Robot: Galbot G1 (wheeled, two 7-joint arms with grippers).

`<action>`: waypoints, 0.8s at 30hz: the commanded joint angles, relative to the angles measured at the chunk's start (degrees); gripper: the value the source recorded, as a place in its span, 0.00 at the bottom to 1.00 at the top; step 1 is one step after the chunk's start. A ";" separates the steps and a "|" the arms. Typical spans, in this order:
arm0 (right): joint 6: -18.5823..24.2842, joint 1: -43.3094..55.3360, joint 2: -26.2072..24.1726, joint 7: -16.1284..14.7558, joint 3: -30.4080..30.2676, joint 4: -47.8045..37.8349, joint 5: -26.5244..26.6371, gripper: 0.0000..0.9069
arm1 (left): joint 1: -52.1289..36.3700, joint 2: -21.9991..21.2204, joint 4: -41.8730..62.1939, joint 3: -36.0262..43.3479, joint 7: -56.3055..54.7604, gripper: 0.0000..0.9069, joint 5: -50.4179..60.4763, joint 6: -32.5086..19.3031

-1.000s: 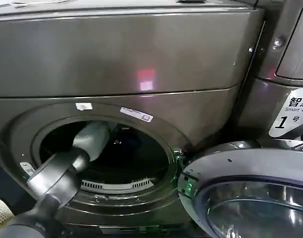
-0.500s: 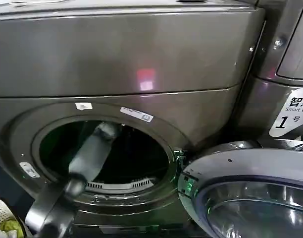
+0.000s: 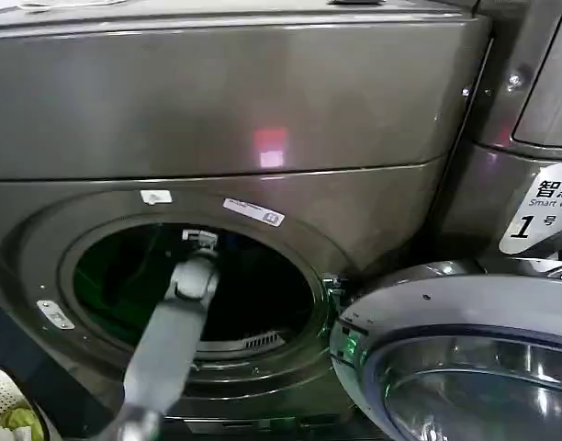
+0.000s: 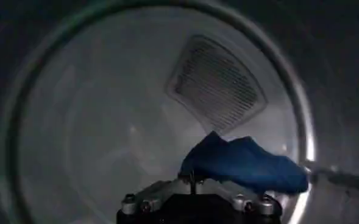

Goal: Grasp the clothes from the dryer.

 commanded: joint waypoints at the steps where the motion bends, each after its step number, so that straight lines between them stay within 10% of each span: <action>1: 2.17 -0.41 -0.23 -0.03 0.16 0.00 0.38 1.00 | 8.96 -3.26 -11.96 -4.20 -7.28 0.00 -0.44 -2.13; 24: 0.98 -0.90 -0.69 0.23 1.99 -0.17 -0.81 1.00 | 8.93 -3.12 -13.16 -4.63 -4.51 0.00 -1.27 -1.87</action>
